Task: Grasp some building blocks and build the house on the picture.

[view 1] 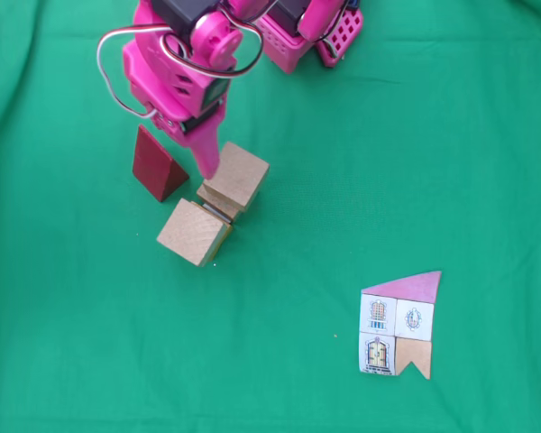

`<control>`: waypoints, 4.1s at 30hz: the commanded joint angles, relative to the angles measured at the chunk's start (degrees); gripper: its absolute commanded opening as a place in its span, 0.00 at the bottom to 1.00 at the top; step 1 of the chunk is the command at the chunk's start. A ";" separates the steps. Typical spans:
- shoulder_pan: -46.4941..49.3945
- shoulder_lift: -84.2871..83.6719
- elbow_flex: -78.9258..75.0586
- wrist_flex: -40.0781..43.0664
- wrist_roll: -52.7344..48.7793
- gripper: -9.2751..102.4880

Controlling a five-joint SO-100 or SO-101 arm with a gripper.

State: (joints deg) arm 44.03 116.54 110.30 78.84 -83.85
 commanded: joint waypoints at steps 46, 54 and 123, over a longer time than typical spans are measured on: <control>3.96 -13.97 -0.18 -13.45 -0.62 0.39; 1.93 -13.97 0.00 -13.27 -0.62 0.39; 5.27 -9.76 16.88 -14.06 -5.54 0.38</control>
State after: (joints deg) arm 49.13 106.26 126.91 65.39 -87.45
